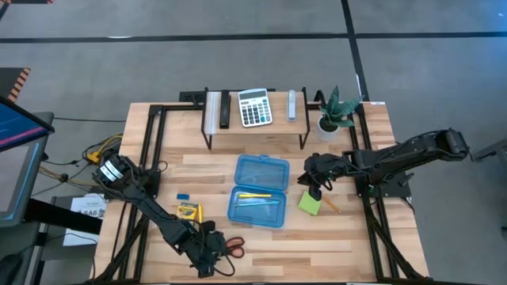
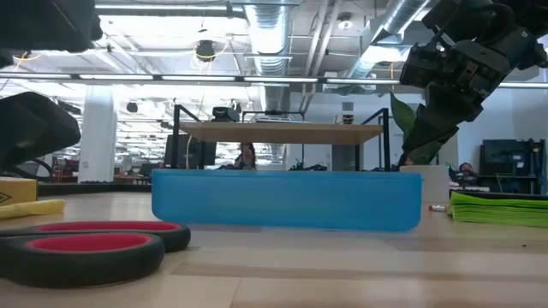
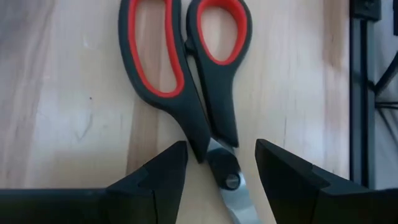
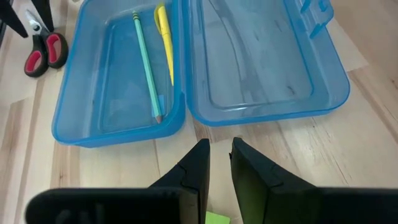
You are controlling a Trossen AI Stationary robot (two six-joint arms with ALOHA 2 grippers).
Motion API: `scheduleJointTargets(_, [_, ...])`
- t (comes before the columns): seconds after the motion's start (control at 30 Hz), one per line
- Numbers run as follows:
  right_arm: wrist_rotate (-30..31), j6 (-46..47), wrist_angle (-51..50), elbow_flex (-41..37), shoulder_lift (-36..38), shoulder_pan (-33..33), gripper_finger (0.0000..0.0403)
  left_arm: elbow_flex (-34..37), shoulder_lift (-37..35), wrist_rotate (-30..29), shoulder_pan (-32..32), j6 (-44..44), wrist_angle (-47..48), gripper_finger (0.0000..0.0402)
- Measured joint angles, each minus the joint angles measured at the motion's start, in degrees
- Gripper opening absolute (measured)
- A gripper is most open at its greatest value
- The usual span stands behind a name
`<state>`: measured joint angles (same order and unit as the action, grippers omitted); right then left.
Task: Pack school essentials
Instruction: Put the scissors into the blue supply box
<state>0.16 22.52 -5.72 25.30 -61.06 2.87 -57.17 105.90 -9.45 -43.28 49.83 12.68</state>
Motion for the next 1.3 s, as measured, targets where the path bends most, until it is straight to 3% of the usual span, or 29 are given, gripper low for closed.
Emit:
scheduleJointTargets(0.4, [0.0, 0.3, 0.1, 0.0, 0.0, 0.0, 0.0088, -0.2, 1.6, 1.8, 1.3, 1.1, 3.5, 0.0180])
scheduleJointTargets(0.67, [-0.1, 0.3, 0.2, 0.0, 0.0, 0.0, 0.0088, -0.9, 1.6, 2.4, 3.2, -2.5, 5.6, 0.0132])
scheduleJointTargets(0.97, [-0.1, 0.3, 0.2, 0.0, 0.0, 0.0, 0.0088, -5.8, 2.0, 0.7, 5.2, -7.1, 16.9, 0.0082])
scheduleJointTargets(1.3, [-0.1, -0.1, 0.2, 0.0, 0.0, 0.1, 0.0088, -8.4, 2.2, -1.1, 5.5, -7.9, 24.9, 0.0062])
